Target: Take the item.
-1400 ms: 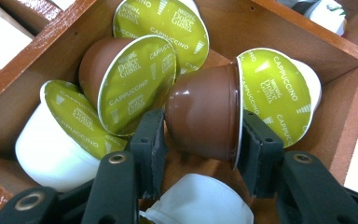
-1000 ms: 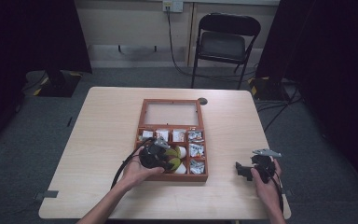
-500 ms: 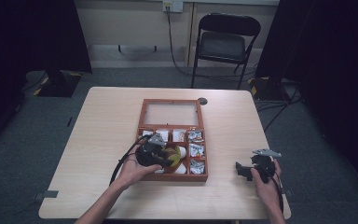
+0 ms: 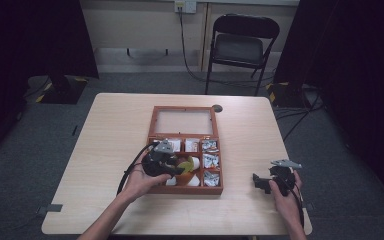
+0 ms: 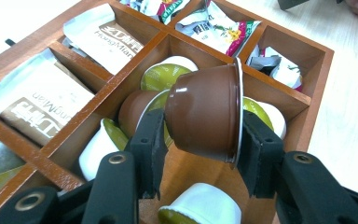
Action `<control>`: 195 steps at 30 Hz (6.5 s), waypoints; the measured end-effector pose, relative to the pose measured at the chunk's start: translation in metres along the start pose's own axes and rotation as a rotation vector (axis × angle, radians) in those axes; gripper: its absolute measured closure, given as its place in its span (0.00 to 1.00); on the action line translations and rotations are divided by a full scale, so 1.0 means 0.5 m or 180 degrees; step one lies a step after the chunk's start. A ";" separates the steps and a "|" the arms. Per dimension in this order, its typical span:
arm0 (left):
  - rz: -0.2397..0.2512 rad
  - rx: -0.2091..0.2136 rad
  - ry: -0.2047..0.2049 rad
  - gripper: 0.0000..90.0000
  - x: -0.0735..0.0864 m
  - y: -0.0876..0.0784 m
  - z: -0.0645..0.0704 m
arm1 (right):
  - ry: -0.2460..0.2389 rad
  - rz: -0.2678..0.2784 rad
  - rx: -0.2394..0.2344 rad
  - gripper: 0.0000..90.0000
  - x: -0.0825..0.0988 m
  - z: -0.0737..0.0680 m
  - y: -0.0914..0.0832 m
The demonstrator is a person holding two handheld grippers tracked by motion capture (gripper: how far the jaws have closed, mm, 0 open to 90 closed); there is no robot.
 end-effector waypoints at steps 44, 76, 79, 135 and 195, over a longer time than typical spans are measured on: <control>0.0449 -0.0209 -0.0157 0.62 -0.007 -0.150 -0.072 | 0.0002 -0.0005 -0.0002 0.00 0.000 0.000 0.000; 0.0515 -0.0536 -0.0332 0.62 0.018 -0.214 -0.146 | -0.0001 0.0000 -0.0001 0.00 0.000 0.000 0.000; 0.0490 -0.0567 -0.0382 0.62 0.026 -0.216 -0.157 | -0.0001 -0.0001 -0.0001 0.00 0.000 0.000 0.000; -0.0182 -0.0954 -0.0845 0.62 0.201 -0.133 -0.266 | 0.0009 0.0000 0.0003 0.00 0.001 -0.001 -0.001; -0.0077 -0.1116 -0.1000 0.20 0.206 -0.149 -0.288 | 0.0012 -0.0001 0.0003 0.00 0.001 -0.001 -0.001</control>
Point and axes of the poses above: each handheld gripper's, and its own axes: y roughly forward along the jaws, x roughly out of its underside, z roughly to its right, the point moved 8 cm from there along y, roughly forward along the jaws, and after that the axes turned 5 degrees about y, right-handed, at the moved point
